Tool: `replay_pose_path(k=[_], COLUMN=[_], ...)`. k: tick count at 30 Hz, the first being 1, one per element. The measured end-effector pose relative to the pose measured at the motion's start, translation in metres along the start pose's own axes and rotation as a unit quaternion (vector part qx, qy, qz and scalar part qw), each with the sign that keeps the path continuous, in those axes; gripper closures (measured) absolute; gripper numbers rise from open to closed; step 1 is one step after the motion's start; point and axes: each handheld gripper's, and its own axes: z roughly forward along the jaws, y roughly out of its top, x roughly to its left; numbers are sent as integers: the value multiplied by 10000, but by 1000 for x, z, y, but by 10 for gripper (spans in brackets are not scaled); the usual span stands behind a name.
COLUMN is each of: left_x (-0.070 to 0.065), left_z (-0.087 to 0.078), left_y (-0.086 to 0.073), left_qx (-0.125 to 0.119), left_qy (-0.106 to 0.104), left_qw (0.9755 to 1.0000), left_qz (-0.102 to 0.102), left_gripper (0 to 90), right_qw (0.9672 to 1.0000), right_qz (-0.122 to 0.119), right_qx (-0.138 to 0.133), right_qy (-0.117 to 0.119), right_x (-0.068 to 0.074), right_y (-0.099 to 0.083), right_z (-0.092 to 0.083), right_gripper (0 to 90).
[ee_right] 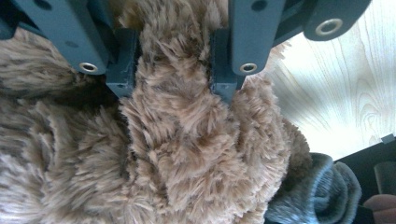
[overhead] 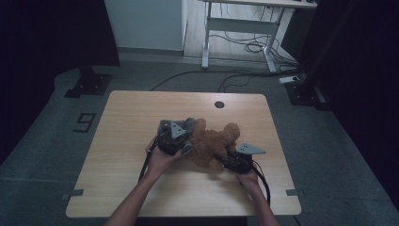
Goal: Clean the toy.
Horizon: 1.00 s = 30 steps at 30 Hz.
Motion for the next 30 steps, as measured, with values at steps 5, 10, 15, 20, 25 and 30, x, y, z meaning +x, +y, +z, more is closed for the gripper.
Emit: replay_pose_path(k=[5,10,15,20,25,30], left_x=[17,26,31,20,-1,-40], left_z=[-11,-20,-32,-35,-28,-5], left_y=[-15,-26,-24,-13,8,49], left_qx=[-110,-198,-257,-401,-501,-575], left_qy=[-17,57,134,-149,-406,-842], left_qw=[9993,9984,9979,9976,9973,9948], left_qz=[-358,-532,-582,-549,-340,-42], left_gripper=[795,796,796,796,796,795], right_qw=[10000,10000,10000,10000,9999,9999], right_qz=[25,37,56,87,97,117], right_qx=[-15,-15,-9,-7,-7,-12], right_qy=[16,23,24,32,30,46], right_x=[0,0,-1,-2,-2,-2], right_y=[0,0,0,-1,-1,-1], right_z=[1,1,0,0,0,0], right_gripper=[621,621,621,621,621,621])
